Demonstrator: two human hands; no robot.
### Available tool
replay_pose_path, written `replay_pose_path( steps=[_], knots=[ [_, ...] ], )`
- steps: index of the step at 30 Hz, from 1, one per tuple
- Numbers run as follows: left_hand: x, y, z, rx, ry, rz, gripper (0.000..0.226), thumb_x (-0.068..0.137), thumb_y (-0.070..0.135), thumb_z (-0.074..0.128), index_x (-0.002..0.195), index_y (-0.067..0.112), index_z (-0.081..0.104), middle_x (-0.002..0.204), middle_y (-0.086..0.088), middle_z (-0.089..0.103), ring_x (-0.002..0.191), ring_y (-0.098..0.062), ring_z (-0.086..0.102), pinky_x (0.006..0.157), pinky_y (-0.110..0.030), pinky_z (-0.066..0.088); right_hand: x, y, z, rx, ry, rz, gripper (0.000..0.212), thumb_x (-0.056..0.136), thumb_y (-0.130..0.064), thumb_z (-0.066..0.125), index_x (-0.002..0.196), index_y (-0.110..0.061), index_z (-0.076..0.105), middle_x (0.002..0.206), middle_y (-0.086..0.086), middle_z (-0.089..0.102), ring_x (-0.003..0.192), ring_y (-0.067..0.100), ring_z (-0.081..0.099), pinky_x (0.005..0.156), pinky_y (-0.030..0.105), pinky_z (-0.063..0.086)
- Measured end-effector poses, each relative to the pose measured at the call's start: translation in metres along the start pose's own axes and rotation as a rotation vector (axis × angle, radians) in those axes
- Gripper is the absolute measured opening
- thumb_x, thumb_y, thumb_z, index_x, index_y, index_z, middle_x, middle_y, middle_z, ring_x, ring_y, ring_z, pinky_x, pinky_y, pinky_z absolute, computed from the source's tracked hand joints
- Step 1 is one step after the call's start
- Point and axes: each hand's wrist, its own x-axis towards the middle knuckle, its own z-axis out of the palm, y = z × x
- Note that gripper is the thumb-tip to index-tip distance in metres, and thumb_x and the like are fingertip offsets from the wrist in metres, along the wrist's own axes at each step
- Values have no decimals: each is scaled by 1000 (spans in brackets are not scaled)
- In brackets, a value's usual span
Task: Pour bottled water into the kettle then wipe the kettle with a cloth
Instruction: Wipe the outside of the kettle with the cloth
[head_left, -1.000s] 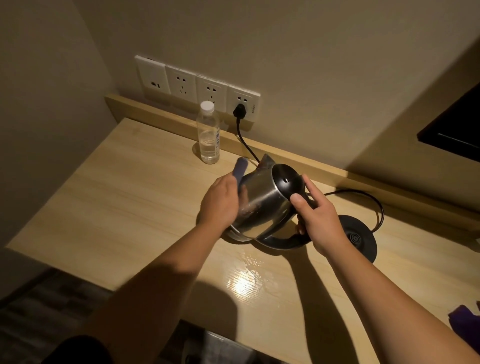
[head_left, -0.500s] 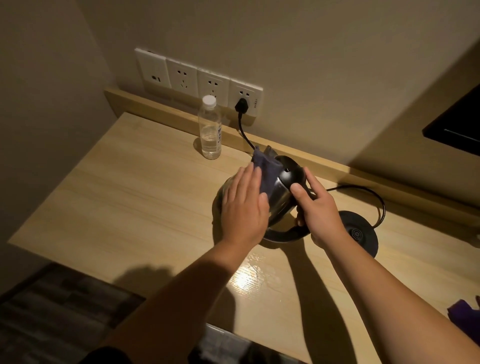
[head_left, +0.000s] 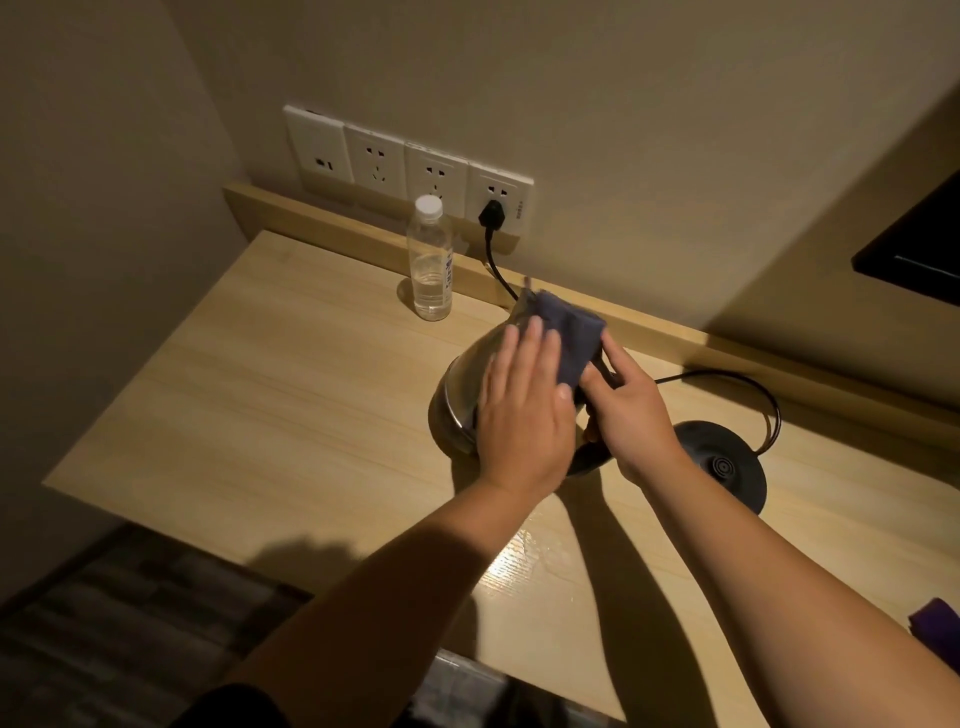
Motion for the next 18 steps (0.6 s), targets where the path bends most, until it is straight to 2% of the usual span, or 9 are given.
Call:
replay_pose_path(
  steps=[1,3,6,9,11,13,14,16,18],
  knots=[
    [-1,0,4,51,-1,56,54,100,31,24,151,15,21,159,-6,24,149,-20,9,120,-40,12,1,0,1,-3,-3,-4,56,88,-55,56,140,-47,39,136,-10,56,112,13,58,90,31,49],
    [-5,-15,10,119,11,61,56,99,30,25,152,17,11,160,-6,19,148,-20,5,120,-42,11,1,-1,1,-6,-6,0,56,88,-56,54,141,-47,37,139,-10,53,112,10,57,92,31,48],
    [-17,-47,12,21,16,-166,56,99,36,18,150,25,-1,161,-1,16,148,-15,6,120,-47,17,0,-1,2,10,11,28,58,88,-60,52,142,-50,33,141,-7,52,111,14,55,93,33,45],
    [-27,-70,14,-220,35,-428,56,95,49,10,150,38,5,161,7,16,147,-13,16,115,-48,29,0,-5,6,-6,7,15,55,94,-51,48,146,-44,30,149,-5,43,132,20,43,102,37,39],
    [-26,-69,16,-284,59,-478,60,94,53,9,151,37,6,161,9,14,147,-12,14,116,-47,27,1,-8,7,-33,5,11,53,96,-49,45,147,-41,30,151,-4,41,136,21,39,105,39,36],
    [-23,-58,14,-222,45,-432,62,95,51,8,153,30,6,163,7,9,149,-11,6,118,-46,22,2,-9,8,-36,23,13,50,97,-52,41,145,-43,32,147,-3,47,128,22,48,103,42,39],
    [-22,-51,13,-153,30,-383,62,96,47,9,154,25,4,163,4,7,149,-12,2,119,-46,19,3,-9,7,-30,33,19,49,96,-54,40,144,-46,32,142,-1,52,116,22,55,100,45,43],
    [-24,-37,14,46,8,-237,61,98,40,16,153,18,1,162,-2,4,149,-18,-3,121,-45,11,4,-5,5,1,42,48,48,95,-56,39,142,-48,34,121,1,63,94,15,56,90,46,49],
    [-30,-31,19,214,-17,-12,61,99,33,25,152,13,2,160,-8,3,149,-27,-1,120,-46,6,5,-3,3,22,49,64,47,97,-53,37,143,-45,35,96,-9,57,80,14,60,79,41,52]
  ],
)
